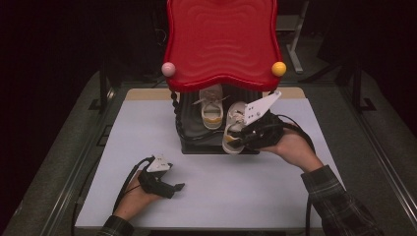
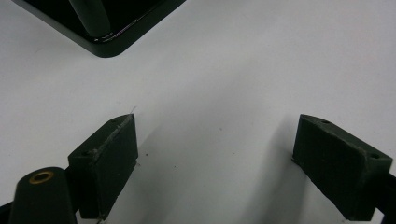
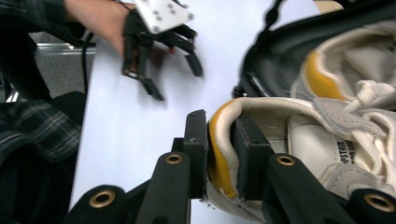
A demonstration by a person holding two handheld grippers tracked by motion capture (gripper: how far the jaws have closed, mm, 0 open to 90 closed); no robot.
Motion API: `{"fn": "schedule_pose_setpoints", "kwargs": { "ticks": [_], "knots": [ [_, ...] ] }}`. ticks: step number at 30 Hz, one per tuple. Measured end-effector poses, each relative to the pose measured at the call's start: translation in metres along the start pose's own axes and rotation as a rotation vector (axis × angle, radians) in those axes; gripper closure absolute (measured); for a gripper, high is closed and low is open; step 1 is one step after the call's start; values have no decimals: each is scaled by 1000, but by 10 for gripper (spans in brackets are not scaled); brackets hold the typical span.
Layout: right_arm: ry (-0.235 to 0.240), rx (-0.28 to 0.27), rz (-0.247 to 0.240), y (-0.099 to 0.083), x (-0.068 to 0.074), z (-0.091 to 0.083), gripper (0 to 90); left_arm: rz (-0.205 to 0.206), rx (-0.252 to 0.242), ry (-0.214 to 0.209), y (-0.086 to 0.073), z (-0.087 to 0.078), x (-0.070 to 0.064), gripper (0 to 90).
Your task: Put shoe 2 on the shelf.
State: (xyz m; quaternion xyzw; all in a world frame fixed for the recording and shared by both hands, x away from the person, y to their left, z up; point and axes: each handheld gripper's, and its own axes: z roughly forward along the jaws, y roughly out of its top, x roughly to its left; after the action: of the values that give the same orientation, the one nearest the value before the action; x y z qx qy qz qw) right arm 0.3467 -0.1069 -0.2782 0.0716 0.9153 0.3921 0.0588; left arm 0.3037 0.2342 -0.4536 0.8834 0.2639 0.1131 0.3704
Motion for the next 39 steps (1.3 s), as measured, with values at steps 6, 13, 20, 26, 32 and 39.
{"fn": "schedule_pose_setpoints", "kwargs": {
  "ticks": [6,13,20,26,32,39],
  "knots": [
    [-19,27,14,0,-22,5,766,0,0,0,0,0,0,131],
    [-51,69,2,5,-31,14,765,0,-1,0,0,0,0,131],
    [-46,79,-12,4,-35,23,766,0,-1,0,0,0,0,131],
    [-43,73,-5,-2,-35,27,767,1,-1,1,0,0,0,131],
    [-45,57,10,-5,-34,29,749,-8,5,5,1,0,0,132],
    [-119,-40,62,-4,-28,2,653,-76,27,-23,21,-4,-2,271]
  ]
}}
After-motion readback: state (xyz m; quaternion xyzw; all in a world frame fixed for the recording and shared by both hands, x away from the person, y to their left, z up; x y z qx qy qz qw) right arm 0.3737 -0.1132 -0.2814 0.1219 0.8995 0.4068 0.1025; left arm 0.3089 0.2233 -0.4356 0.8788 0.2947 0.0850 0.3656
